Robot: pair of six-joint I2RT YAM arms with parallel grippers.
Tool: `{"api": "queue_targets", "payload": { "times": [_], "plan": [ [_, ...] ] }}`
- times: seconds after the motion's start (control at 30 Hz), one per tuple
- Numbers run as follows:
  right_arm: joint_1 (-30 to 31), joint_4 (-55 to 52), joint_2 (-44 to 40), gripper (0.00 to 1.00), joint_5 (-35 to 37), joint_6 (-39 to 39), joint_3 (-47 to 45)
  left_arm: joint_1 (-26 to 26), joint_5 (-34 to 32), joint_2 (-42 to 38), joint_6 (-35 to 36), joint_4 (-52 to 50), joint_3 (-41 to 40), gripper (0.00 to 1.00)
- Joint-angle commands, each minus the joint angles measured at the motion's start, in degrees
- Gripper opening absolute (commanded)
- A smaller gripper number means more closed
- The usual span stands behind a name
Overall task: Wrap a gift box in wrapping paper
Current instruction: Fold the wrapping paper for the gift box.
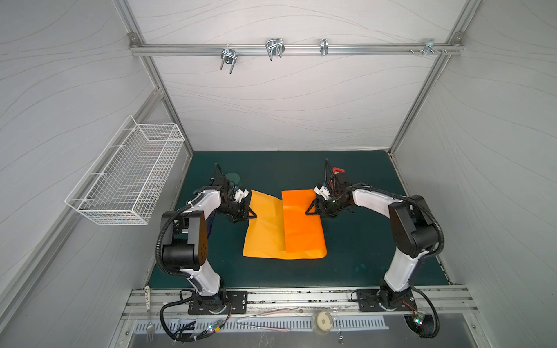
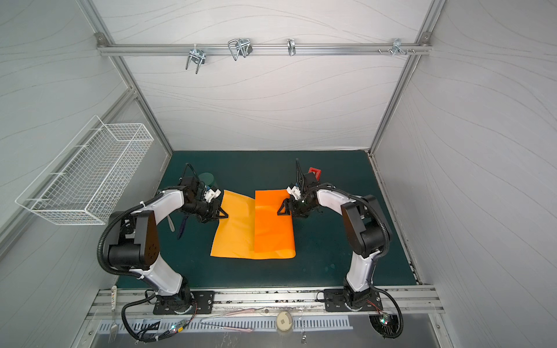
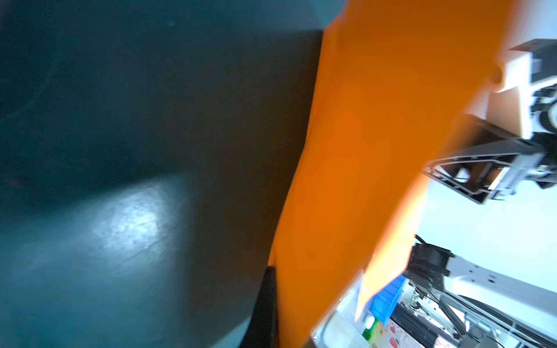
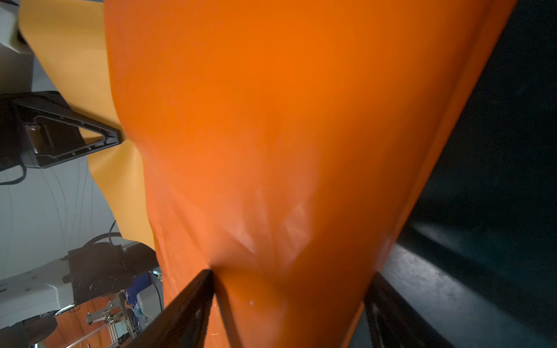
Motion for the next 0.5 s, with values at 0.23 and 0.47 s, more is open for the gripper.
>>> {"api": "queue_targets", "payload": {
  "times": [0.23,0.47],
  "plan": [
    [0.41,-0.83,2.52,0.78,6.56,-1.6,-1.37,-5.04,5.08,-1.61,-8.23,-5.36,7.59,0.0],
    [0.5,-0.87,2.89,0.78,6.63,-1.67,-1.2,-9.01,5.61,-3.84,-13.17,-2.83,10.1,0.0]
  ]
}}
